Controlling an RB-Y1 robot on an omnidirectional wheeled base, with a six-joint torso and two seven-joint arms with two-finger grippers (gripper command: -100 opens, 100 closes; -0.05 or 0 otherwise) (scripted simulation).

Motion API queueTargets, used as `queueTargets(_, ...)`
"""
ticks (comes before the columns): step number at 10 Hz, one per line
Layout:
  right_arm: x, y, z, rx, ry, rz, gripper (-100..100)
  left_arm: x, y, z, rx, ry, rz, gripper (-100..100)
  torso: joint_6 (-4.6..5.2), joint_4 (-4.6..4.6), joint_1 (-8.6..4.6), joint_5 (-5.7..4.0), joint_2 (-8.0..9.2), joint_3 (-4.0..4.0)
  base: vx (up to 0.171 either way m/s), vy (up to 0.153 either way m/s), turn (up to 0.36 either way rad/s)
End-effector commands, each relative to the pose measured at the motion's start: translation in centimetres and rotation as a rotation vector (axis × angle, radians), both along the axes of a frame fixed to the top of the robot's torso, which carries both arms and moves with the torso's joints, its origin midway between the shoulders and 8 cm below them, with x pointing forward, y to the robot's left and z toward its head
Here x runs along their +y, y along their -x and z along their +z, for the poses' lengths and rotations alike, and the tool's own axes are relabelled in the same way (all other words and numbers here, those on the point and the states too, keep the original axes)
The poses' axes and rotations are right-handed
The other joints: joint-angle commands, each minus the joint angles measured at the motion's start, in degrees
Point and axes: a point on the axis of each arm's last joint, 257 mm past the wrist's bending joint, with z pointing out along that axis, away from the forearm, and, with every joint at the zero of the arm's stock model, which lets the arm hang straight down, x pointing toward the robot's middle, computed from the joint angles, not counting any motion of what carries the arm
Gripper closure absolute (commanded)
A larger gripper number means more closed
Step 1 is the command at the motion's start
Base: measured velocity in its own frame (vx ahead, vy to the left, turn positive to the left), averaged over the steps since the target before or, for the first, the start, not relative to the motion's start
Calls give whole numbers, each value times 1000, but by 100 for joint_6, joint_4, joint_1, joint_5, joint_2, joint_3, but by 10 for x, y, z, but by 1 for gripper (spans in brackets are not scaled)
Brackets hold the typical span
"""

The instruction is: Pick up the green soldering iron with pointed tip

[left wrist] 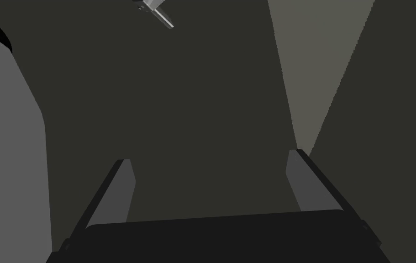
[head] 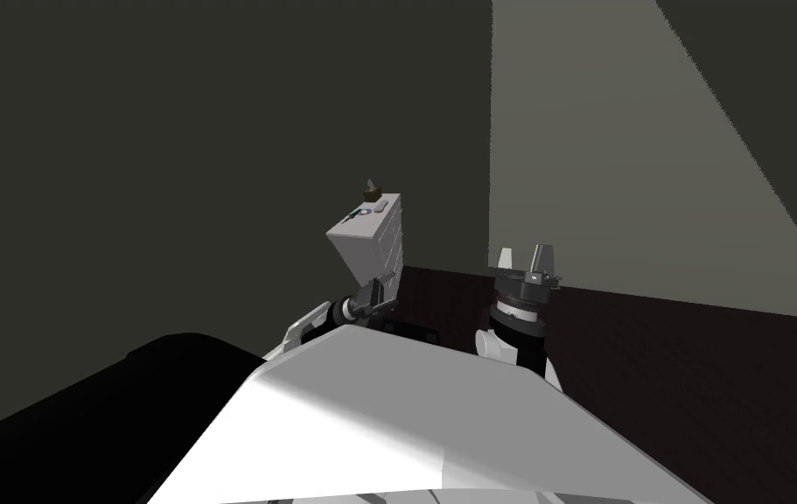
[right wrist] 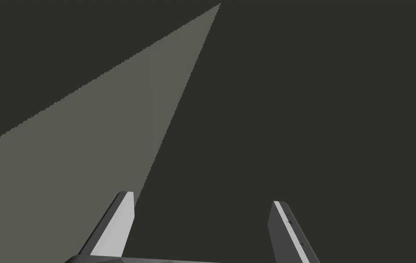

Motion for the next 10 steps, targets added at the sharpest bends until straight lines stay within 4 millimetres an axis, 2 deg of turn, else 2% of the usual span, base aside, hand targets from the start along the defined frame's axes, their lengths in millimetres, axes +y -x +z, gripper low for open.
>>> queueTargets(1, 0, 0, 0, 0, 0, 0, 0, -1, 9, -11, -14, -58, -28, -100, 0, 0, 0, 0, 0, 0, -60, -34, -40)
queueTargets(2, 0, 0, 0, 0, 0, 0, 0, 0, 12, -15, -10, -80, -40, -100, -3, 1, 0, 0, 1, 1, -30, -20, 2)
queueTargets(3, 0, 0, 0, 0, 0, 0, 0, -4, 22, -33, -44, -146, -72, -100, -3, -1, 5, 0, -7, -3, -61, -35, -220)
queueTargets(5, 0, 0, 0, 0, 0, 0, 0, 1, 27, -42, -35, -195, -98, -100, -3, 1, 1, 0, 2, 2, -47, -23, 13)
queueTargets(6, 0, 0, 0, 0, 0, 0, 0, 1, 39, -63, -71, -268, -135, -100, -3, -1, 8, 1, -7, -3, -61, -24, -130)
queueTargets(8, 0, 0, 0, 0, 0, 0, 0, 6, 44, -71, -63, -314, -160, -100, -3, 1, 4, 0, 1, 2, -48, -21, -39)
queueTargets(9, 0, 0, 0, 0, 0, 0, 0, 11, 54, -93, -101, -390, -201, -100, -3, -1, 8, 1, -8, -3, -65, -41, -118)
queueTargets(10, 0, 0, 0, 0, 0, 0, 0, 16, 57, -98, -96, -420, -217, -100, 0, 0, 1, 0, -1, 0, -70, -35, -86)
